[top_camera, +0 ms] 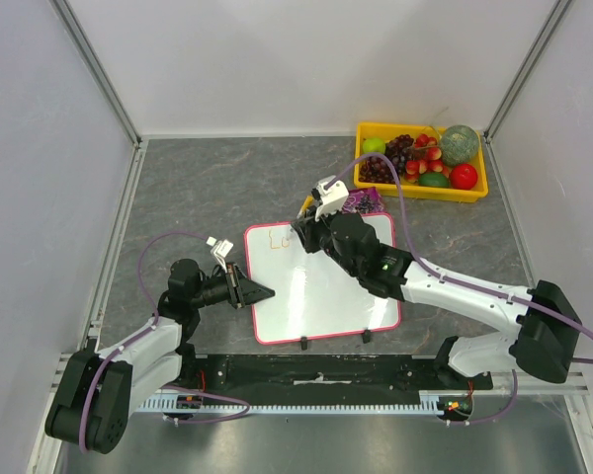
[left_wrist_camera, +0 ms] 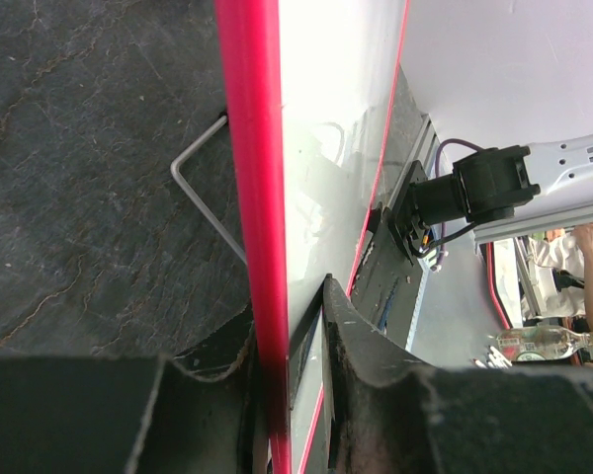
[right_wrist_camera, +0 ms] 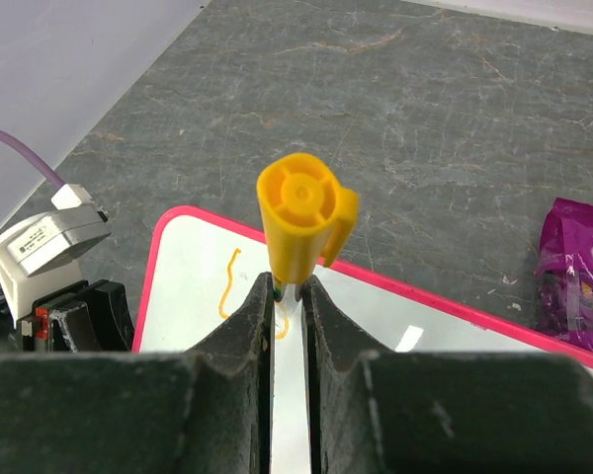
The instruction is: Write a sentence on the whiteboard
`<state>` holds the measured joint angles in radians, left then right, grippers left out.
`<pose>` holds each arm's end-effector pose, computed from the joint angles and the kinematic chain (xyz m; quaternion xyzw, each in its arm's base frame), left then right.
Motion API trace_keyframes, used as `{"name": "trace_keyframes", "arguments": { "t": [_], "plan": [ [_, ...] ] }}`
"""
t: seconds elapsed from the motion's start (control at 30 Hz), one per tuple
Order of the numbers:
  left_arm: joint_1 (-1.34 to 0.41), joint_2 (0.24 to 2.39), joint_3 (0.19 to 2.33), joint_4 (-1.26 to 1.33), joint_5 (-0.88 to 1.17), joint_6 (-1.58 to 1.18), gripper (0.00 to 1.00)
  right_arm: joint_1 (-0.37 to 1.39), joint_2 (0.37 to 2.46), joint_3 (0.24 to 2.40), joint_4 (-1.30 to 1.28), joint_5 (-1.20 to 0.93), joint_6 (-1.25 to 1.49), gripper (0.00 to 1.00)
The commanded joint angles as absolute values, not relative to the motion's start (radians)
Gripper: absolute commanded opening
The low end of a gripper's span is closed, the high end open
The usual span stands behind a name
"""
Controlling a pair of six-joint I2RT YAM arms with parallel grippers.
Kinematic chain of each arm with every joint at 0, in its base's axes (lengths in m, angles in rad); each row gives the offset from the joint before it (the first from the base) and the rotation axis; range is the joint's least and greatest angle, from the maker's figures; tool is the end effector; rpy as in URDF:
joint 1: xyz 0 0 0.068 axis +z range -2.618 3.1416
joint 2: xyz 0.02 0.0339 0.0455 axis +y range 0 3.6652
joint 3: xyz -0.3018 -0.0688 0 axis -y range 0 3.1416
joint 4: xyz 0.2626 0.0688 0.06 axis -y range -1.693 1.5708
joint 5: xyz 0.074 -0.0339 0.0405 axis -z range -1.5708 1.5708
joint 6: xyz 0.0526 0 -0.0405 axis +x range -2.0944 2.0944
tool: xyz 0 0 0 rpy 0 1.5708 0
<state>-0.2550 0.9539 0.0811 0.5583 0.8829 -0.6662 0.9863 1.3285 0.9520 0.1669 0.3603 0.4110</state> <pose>0.1468 -0.0803 0.1638 0.0964 0.7674 -0.5458 0.3223 0.2000 0.2686 0.3401 -0.1088 0.7652 0.2915 0.5636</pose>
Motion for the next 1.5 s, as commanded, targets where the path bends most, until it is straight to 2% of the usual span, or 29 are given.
{"name": "trace_keyframes", "arguments": {
  "t": [0.0,0.43,0.97,1.47],
  "plan": [
    [-0.262,0.962,0.089,0.560,0.836,-0.621,0.02,0.983,1.341,0.996,0.213,0.376,0.414,0.00],
    [-0.264,0.965,0.089,0.560,0.836,-0.621,0.02,0.983,1.338,0.979,0.256,0.325,0.436,0.00],
    [-0.264,0.945,0.087,0.549,0.833,-0.620,0.02,0.983,1.132,0.908,0.187,0.353,0.440,0.00],
    [-0.264,0.948,0.087,0.548,0.830,-0.621,0.02,0.983,1.060,0.868,0.127,0.379,0.440,0.00]
  ]
}}
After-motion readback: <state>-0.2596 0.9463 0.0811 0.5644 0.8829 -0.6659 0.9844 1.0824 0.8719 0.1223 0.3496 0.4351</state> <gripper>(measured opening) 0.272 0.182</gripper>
